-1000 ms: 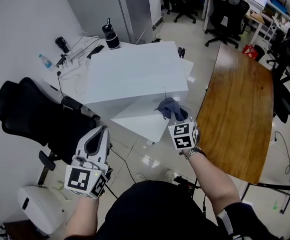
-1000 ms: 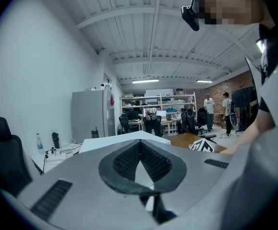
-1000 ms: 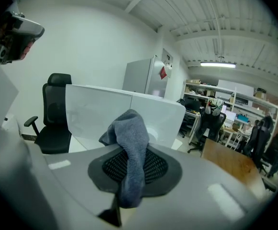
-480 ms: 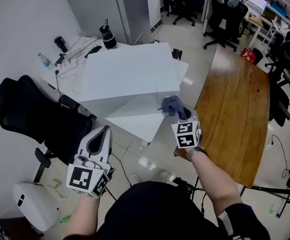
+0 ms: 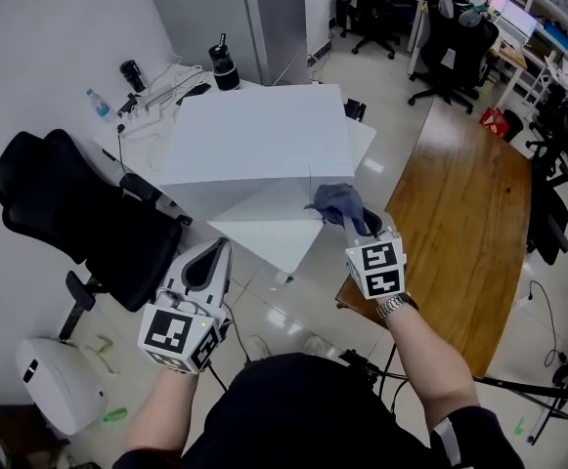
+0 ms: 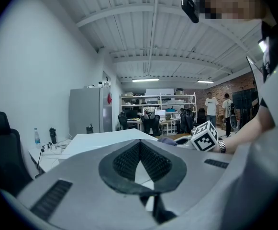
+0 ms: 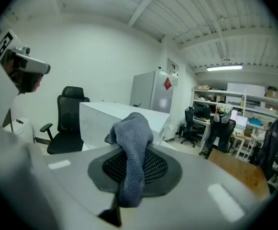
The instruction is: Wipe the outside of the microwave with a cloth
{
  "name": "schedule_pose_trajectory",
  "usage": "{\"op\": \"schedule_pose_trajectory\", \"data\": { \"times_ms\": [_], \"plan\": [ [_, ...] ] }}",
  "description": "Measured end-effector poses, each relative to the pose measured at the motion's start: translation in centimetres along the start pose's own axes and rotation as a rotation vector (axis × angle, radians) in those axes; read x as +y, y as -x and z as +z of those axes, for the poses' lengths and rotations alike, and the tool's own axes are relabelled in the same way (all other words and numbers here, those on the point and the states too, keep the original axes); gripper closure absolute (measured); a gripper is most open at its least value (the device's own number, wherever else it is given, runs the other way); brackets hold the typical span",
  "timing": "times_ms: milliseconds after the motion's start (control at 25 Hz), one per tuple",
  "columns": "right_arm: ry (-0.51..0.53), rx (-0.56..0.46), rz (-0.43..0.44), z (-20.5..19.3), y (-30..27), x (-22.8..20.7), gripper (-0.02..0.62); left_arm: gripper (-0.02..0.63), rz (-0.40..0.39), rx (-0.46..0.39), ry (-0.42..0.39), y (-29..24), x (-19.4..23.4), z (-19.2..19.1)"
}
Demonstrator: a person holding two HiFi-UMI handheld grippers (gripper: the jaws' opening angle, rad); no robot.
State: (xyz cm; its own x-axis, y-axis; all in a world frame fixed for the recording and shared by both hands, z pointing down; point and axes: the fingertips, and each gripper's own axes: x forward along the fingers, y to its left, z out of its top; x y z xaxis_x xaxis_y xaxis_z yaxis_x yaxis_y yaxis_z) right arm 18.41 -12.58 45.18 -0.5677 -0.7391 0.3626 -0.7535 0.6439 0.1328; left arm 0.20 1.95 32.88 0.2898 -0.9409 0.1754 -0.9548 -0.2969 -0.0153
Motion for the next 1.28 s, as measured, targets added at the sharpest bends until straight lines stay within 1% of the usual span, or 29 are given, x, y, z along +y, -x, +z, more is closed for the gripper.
{"op": "schedule_pose_trajectory", "data": {
  "times_ms": [200,280,360,400,520,640,760,880,1000,1040,1120,1160,1280],
  "plan": [
    [0.006,-0.061,0.144,2.8,2.4,2.0,0.548,0.603,-0.02,0.024,0.0,-0.6,-0.8,-1.3],
    [0.007,-0.086,0.218,4.0,3.6,3.1,0.548,0.603,-0.052,0.039,0.008,-1.0,-1.4,-1.9],
    [0.014,-0.114,0.296,5.3,4.8,4.2,0.549,0.603,-0.11,0.052,0.019,-1.4,-2.5,-2.3],
    [0.019,-0.129,0.334,6.0,5.4,4.8,0.548,0.561,-0.146,0.056,0.019,-1.7,-3.1,-2.5],
    [0.028,-0.18,0.464,8.2,7.2,6.6,0.548,0.41,-0.25,0.05,-0.007,-2.0,-5.1,-2.2],
    [0.039,-0.226,0.615,9.9,9.1,8.6,0.548,0.332,-0.331,0.035,-0.031,-2.0,-6.8,-1.6],
    [0.077,-0.252,0.749,11.0,11.0,10.4,0.548,0.306,-0.407,0.015,-0.058,-1.5,-8.3,-0.8],
    [0.115,-0.269,0.867,11.8,12.6,12.0,0.548,0.305,-0.471,0.012,-0.063,-1.0,-10.0,-0.1],
    [0.141,-0.283,0.958,12.3,13.6,13.4,0.548,0.311,-0.5,0.015,-0.063,-0.9,-11.0,0.1],
    [0.147,-0.287,0.978,12.4,13.8,13.7,0.548,0.338,-0.501,0.009,-0.068,-0.9,-11.0,0.2],
    [0.156,-0.295,1.001,12.8,14.0,14.2,0.548,0.441,-0.495,-0.002,-0.076,-0.6,-10.9,0.4],
    [0.16,-0.298,1.005,13.0,14.0,14.3,0.548,0.481,-0.488,-0.007,-0.077,-0.5,-10.7,0.5],
    [0.178,-0.305,1.002,13.4,14.0,14.5,0.546,0.518,-0.458,-0.014,-0.083,-0.4,-10.5,0.7]
  ]
}}
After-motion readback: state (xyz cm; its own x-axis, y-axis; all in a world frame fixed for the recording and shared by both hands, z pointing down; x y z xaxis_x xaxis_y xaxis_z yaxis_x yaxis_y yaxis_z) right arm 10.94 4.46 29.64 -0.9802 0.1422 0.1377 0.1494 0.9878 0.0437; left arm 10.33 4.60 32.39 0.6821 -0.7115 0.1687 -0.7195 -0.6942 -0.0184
